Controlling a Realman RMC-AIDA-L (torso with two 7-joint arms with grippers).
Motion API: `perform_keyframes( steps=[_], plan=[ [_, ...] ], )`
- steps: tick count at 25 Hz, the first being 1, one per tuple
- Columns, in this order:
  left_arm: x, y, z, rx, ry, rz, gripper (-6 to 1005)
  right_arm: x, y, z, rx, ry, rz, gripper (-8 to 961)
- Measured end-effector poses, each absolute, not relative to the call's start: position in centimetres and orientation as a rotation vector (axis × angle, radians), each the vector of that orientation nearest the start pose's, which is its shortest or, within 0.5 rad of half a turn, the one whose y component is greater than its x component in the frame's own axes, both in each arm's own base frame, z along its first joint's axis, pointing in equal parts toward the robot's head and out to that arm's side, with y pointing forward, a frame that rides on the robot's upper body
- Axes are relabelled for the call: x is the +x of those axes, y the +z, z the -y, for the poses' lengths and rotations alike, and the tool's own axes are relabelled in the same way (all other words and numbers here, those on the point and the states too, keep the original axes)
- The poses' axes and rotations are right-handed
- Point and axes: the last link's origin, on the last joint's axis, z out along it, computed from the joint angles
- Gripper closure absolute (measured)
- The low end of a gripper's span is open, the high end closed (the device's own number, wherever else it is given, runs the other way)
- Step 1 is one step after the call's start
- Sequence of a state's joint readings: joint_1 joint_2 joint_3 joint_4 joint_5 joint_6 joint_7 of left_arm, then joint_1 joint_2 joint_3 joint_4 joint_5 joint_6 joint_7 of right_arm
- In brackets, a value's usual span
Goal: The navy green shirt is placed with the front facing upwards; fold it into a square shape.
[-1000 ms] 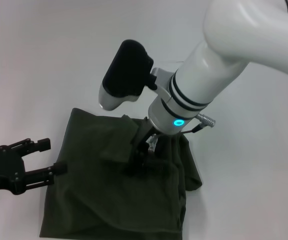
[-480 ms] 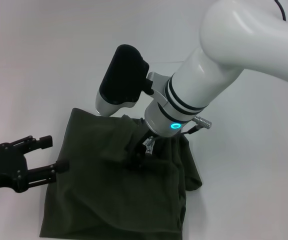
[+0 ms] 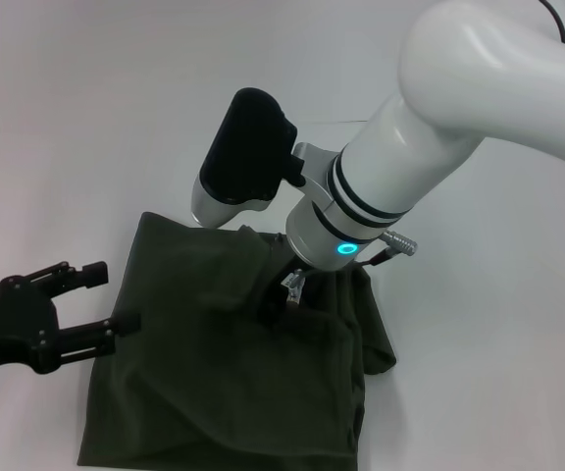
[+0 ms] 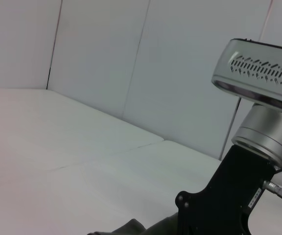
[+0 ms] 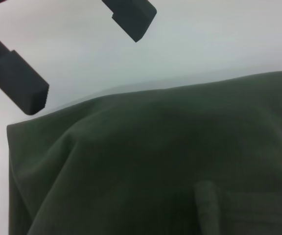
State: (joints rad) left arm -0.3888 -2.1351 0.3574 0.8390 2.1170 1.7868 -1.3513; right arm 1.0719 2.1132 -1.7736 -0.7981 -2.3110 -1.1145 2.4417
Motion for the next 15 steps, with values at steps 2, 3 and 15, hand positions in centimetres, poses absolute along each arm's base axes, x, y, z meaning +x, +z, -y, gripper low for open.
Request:
perform_keyframes(
  steps=[2, 3, 15],
  plan=[
    [-30.0, 4.2, -27.7, -2.552, -0.799, 0.684, 155, 8.1, -12.5, -38.2, -2.874, -0.504, -0.349, 923],
    [-30.0, 4.2, -27.7, -2.552, -0.799, 0.683, 155, 8.2, -12.5, -38.3, -2.873, -0.494, -0.362, 924],
    [-30.1, 3.9, -27.4, -2.547, -0.814, 0.684, 156, 10.8, -8.3, -40.5, -2.735, -0.114, -0.789, 932]
  ],
)
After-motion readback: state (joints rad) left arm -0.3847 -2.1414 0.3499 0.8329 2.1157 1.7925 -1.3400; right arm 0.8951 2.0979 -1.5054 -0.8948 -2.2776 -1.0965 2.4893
